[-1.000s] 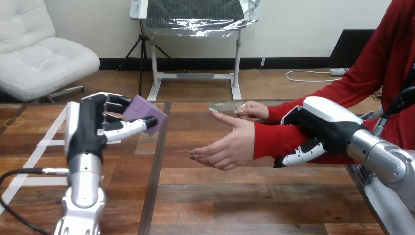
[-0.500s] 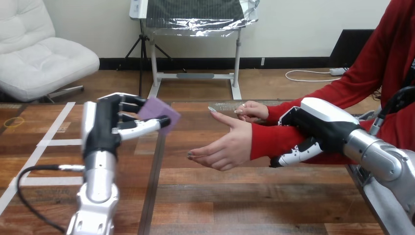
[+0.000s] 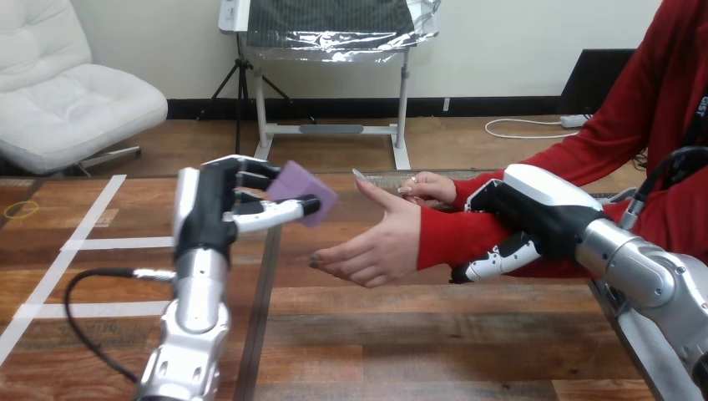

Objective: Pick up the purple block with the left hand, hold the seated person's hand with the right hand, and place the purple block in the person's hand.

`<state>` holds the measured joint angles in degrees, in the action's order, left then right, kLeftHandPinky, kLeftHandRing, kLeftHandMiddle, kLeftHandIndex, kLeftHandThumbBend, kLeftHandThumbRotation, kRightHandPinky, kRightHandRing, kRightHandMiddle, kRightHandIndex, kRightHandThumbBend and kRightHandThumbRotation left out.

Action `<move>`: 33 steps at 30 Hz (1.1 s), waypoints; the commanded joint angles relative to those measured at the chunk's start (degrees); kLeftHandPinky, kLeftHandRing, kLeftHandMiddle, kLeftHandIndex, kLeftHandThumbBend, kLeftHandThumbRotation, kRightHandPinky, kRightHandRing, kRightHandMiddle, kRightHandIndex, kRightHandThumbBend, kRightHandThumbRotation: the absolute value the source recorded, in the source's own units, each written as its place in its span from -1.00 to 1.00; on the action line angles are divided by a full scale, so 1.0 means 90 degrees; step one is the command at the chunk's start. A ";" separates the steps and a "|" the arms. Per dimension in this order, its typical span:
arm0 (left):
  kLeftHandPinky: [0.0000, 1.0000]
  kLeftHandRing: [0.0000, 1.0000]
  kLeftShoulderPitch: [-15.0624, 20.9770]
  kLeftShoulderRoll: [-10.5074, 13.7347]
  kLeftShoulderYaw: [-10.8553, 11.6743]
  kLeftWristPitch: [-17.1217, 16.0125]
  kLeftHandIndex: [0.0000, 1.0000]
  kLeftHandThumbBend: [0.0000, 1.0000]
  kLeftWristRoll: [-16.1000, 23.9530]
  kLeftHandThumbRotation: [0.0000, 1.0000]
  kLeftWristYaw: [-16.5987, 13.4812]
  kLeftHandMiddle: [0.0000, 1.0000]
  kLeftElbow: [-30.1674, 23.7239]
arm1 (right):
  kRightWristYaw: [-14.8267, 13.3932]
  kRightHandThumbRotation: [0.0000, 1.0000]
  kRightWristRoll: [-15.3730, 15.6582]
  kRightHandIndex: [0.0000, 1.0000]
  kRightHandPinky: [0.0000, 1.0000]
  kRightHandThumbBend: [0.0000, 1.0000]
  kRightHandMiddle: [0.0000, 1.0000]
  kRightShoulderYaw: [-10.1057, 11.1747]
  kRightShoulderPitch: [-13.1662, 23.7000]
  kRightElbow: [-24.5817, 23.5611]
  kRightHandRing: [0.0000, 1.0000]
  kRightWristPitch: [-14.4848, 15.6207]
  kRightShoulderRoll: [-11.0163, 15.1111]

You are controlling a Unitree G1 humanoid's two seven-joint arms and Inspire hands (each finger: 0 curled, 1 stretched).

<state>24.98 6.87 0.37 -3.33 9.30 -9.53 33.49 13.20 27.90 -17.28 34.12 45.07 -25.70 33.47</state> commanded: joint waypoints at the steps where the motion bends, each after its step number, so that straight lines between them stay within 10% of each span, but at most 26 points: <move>1: -0.35 -0.24 0.0704 -0.0089 -0.0101 -0.0206 -0.12 0.32 0.0027 -1.00 0.0029 -0.17 0.0167 | -0.0131 -0.40 -0.0002 -0.20 -0.36 0.52 -0.21 0.0059 0.0648 -0.0481 -0.30 -0.0117 -0.0193; 33: -0.34 -0.21 0.1096 -0.0352 -0.0338 -0.0171 -0.09 0.36 0.0102 -1.00 0.0065 -0.13 0.0747 | -0.0209 -0.42 0.0074 -0.33 -0.47 0.58 -0.31 -0.0008 0.0947 -0.0372 -0.39 -0.0290 -0.0615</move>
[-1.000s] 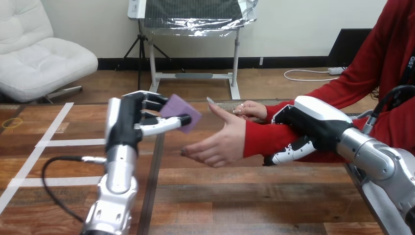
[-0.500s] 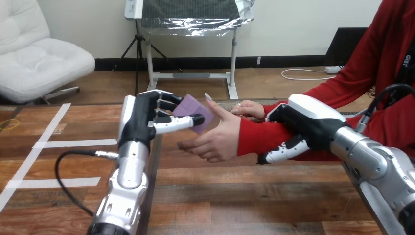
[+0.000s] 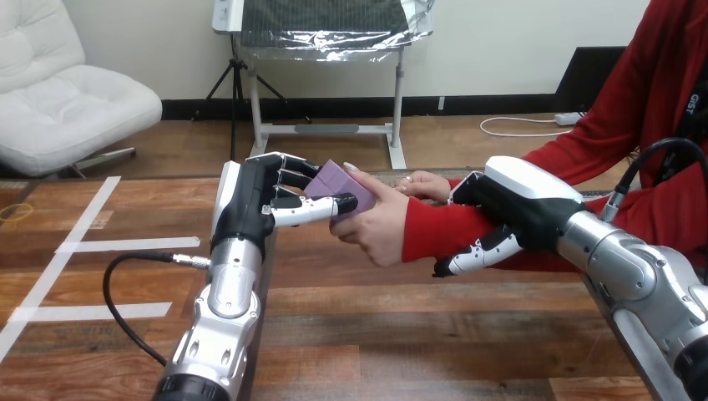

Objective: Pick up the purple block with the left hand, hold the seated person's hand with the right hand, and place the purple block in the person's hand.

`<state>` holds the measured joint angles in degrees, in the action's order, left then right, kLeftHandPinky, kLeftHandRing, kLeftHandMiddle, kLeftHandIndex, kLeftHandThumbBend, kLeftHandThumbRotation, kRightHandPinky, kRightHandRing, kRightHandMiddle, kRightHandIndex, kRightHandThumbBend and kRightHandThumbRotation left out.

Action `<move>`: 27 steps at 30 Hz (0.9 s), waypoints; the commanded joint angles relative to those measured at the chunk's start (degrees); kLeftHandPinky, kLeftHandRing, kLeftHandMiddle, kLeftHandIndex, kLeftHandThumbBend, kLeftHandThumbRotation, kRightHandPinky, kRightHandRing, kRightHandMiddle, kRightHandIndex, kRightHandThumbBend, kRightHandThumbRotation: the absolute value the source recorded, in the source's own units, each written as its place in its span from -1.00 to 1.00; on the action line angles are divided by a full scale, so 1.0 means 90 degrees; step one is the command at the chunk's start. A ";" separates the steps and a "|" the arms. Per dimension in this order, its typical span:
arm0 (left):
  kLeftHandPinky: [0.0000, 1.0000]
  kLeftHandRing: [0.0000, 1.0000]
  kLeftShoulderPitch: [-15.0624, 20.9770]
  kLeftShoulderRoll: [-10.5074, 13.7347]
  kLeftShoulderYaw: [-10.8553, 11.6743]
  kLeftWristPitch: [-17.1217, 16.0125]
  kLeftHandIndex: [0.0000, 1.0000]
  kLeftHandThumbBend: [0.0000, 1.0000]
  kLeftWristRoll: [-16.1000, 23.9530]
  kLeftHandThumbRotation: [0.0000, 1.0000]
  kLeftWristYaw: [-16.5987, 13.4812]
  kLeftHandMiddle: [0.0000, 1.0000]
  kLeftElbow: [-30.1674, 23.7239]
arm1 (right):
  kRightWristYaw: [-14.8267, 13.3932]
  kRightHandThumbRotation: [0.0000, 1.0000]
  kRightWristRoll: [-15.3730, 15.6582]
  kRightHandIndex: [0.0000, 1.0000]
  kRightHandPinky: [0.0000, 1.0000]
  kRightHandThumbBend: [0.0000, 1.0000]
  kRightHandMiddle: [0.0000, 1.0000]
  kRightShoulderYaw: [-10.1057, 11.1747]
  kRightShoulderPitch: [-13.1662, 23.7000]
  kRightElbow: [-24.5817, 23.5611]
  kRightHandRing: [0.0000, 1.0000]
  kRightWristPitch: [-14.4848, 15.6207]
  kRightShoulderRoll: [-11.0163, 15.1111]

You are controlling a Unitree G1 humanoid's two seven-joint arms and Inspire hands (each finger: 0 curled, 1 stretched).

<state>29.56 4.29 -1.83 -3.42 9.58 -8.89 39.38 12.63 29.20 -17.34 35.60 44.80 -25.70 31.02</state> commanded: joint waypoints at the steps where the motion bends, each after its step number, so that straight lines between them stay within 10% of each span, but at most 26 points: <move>1: -0.34 -0.21 0.0596 -0.0071 -0.0101 -0.0178 -0.09 0.36 0.0080 -1.00 -0.0013 -0.13 0.0115 | -0.0156 -0.42 -0.0055 -0.32 -0.47 0.58 -0.31 -0.0011 0.0799 -0.0337 -0.39 -0.0294 -0.0354; 27: -0.39 -0.25 0.0697 -0.0146 -0.0097 -0.0422 -0.09 0.36 0.0025 -1.00 0.0037 -0.16 0.0496 | -0.0081 -0.34 -0.0046 -0.24 -0.41 0.57 -0.23 -0.0038 0.0962 -0.0329 -0.32 -0.0372 -0.0488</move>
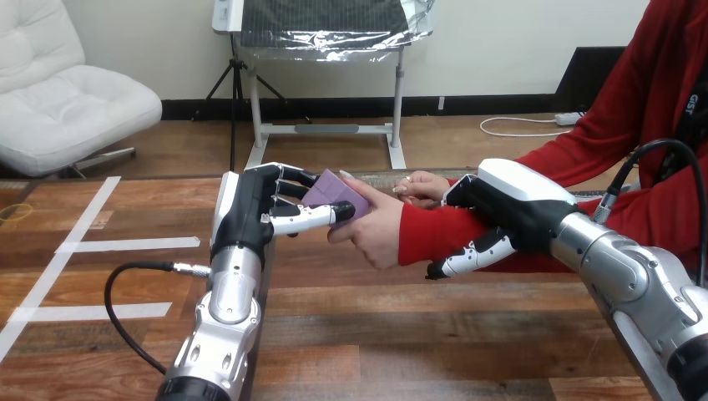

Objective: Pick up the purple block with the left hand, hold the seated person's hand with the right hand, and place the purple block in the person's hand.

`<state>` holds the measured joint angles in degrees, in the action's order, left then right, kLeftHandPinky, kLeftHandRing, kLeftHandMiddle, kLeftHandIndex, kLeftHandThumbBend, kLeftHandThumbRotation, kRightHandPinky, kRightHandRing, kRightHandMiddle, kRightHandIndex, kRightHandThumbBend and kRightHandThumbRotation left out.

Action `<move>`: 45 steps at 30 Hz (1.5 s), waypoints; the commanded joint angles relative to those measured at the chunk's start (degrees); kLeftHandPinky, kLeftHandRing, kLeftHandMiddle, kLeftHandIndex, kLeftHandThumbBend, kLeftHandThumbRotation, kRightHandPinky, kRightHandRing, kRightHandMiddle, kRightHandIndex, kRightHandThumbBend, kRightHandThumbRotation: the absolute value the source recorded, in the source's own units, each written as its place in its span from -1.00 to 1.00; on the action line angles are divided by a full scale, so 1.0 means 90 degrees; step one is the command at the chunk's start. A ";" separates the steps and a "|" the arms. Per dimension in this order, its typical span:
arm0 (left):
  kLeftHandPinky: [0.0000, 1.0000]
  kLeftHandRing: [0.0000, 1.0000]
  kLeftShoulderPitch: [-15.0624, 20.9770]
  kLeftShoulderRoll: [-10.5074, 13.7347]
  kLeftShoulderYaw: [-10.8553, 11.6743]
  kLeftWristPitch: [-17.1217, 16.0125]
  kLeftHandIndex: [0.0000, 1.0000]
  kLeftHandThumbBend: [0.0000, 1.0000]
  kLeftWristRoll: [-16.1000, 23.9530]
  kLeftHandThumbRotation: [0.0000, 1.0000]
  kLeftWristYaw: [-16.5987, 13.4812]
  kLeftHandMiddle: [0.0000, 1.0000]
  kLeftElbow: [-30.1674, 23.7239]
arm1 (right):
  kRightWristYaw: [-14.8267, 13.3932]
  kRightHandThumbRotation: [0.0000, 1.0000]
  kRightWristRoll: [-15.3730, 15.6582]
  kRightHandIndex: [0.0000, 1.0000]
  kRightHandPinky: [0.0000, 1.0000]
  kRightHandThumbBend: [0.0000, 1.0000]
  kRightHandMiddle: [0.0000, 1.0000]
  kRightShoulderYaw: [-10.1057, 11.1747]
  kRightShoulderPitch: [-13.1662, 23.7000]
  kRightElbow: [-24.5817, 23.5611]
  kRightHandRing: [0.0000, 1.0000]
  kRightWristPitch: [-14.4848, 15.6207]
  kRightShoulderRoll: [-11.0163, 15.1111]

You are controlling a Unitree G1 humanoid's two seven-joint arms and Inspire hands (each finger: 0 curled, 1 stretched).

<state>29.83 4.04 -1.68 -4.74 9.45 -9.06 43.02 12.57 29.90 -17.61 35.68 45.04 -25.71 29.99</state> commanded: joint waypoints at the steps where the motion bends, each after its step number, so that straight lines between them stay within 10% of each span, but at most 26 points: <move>1: -0.38 -0.25 0.0662 -0.0119 -0.0113 -0.0284 -0.09 0.36 0.0037 -1.00 0.0060 -0.16 0.0095 | -0.0065 -0.33 -0.0121 -0.24 -0.41 0.57 -0.23 -0.0010 0.0951 -0.0362 -0.32 -0.0354 -0.0374; 23: -0.18 0.03 0.0409 -0.0017 0.0007 -0.0459 0.11 0.23 -0.0314 -0.98 0.0727 0.09 -0.0110 | 0.0137 -0.38 -0.0202 -0.18 -0.39 0.63 -0.19 0.0064 0.0733 -0.0460 -0.30 -0.0192 -0.0240; 33: 0.07 0.38 0.0236 0.0044 0.0054 -0.0448 0.54 0.12 -0.0441 -0.33 0.0982 0.46 -0.0356 | 0.0665 -0.24 -0.0405 -0.02 -0.37 0.74 -0.12 0.0152 0.0542 -0.0756 -0.25 0.0160 -0.0111; 45: 0.33 0.57 0.0016 0.0108 0.0181 -0.0626 0.61 0.05 -0.0604 0.11 0.1098 0.60 -0.0591 | 0.1429 0.05 -0.0528 0.29 -0.08 0.95 0.15 0.0123 0.0327 -0.1262 0.06 0.0654 0.0149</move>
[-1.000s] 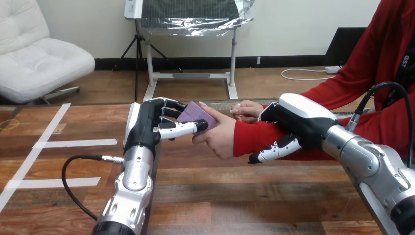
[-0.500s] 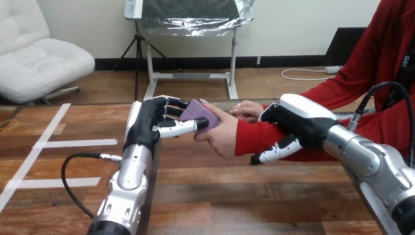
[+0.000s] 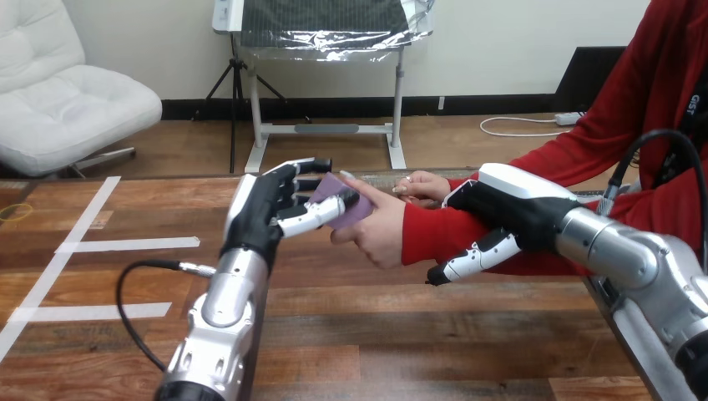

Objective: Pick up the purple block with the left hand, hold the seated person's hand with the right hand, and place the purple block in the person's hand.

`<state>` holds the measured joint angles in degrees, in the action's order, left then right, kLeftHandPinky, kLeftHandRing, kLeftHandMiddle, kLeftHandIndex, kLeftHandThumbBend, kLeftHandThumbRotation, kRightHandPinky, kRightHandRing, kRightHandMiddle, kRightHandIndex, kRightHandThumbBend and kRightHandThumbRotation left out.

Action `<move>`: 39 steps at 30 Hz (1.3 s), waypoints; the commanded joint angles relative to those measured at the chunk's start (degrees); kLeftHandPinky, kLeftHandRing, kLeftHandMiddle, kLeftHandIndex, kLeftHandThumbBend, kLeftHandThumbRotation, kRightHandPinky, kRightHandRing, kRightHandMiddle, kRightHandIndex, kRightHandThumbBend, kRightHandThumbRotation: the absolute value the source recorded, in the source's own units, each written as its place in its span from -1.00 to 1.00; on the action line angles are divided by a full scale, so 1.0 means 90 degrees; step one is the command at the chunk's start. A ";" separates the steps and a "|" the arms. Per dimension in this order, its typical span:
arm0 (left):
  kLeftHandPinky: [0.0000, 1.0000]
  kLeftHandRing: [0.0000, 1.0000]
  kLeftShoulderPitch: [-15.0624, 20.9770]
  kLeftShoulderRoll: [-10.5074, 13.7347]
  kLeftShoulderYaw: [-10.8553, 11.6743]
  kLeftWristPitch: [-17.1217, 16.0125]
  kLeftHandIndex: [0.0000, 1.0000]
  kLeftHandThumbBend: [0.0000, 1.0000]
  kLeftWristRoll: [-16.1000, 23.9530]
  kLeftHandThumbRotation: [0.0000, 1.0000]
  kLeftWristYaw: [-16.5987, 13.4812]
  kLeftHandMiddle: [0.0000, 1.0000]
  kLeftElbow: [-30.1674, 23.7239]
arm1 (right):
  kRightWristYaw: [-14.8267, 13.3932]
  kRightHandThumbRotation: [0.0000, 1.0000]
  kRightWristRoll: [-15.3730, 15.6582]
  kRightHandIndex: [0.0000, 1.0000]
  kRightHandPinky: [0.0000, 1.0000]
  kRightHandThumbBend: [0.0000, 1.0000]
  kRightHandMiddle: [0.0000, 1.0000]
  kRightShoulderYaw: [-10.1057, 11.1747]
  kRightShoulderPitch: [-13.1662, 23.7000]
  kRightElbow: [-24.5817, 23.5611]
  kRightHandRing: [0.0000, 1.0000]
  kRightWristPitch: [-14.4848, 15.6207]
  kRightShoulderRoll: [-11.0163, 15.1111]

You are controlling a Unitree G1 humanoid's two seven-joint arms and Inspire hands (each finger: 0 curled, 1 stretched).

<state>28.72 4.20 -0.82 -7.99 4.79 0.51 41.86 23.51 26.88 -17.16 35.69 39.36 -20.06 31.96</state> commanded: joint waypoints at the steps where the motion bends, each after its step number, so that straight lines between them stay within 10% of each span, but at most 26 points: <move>1: 0.34 0.58 0.0119 0.0111 0.0093 -0.0267 0.61 0.05 -0.0088 0.13 0.0047 0.60 -0.0483 | 0.0289 0.07 -0.0192 0.31 -0.06 0.96 0.17 0.0063 0.0308 -0.0666 0.08 0.0064 -0.0040; 14: 0.55 0.62 -0.0157 0.0308 0.0234 -0.0179 0.53 0.17 -0.0146 0.37 0.0245 0.63 -0.0826 | 0.1074 0.38 -0.0180 0.55 0.23 1.00 0.50 0.0044 0.0127 -0.1113 0.44 0.0705 0.0170; 39: 0.67 0.70 -0.0935 0.0548 0.0372 0.0001 0.52 -0.02 -0.0129 0.33 0.0342 0.65 -0.1794 | 0.1736 0.27 -0.0297 0.88 0.67 1.00 0.92 0.0150 -0.0330 -0.1732 0.91 0.1287 0.0517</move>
<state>19.94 8.75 2.24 -8.29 4.45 3.58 30.68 38.29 25.55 -17.23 32.57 26.88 -9.23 35.59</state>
